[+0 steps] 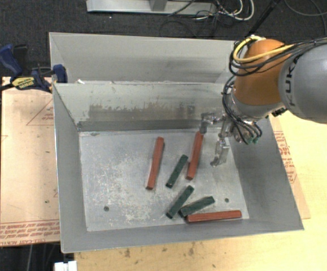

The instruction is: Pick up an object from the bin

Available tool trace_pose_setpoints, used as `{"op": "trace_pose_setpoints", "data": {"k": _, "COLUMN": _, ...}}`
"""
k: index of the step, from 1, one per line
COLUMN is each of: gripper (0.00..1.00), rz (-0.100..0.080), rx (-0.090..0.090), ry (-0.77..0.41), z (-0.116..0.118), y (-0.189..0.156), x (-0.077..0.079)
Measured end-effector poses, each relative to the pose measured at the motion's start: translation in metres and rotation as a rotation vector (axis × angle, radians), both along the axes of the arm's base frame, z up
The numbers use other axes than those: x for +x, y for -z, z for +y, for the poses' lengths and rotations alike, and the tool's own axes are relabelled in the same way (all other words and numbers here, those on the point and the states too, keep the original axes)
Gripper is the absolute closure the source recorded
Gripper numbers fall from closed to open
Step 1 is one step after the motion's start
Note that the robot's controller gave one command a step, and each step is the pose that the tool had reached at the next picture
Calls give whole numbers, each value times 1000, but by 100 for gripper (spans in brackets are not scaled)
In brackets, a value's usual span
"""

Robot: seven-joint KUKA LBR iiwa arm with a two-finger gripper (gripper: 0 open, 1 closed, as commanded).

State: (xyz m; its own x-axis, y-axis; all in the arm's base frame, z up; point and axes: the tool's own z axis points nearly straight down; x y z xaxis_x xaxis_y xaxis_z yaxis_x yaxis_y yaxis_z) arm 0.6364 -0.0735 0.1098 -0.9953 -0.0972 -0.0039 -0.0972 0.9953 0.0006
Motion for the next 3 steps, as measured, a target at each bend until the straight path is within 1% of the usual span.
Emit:
{"op": "trace_pose_setpoints", "data": {"k": 1, "gripper": 100, "rz": 0, "rx": 0, "ry": -356, "z": 58, "y": 38, "x": 17}}
{"op": "trace_pose_setpoints", "data": {"k": 2, "gripper": 100, "rz": 0, "rx": 0, "ry": -356, "z": 58, "y": 38, "x": 17}}
{"op": "trace_pose_setpoints", "data": {"k": 3, "gripper": 100, "rz": -3, "rx": -1, "ry": -234, "z": 58, "y": -127, "x": -25}}
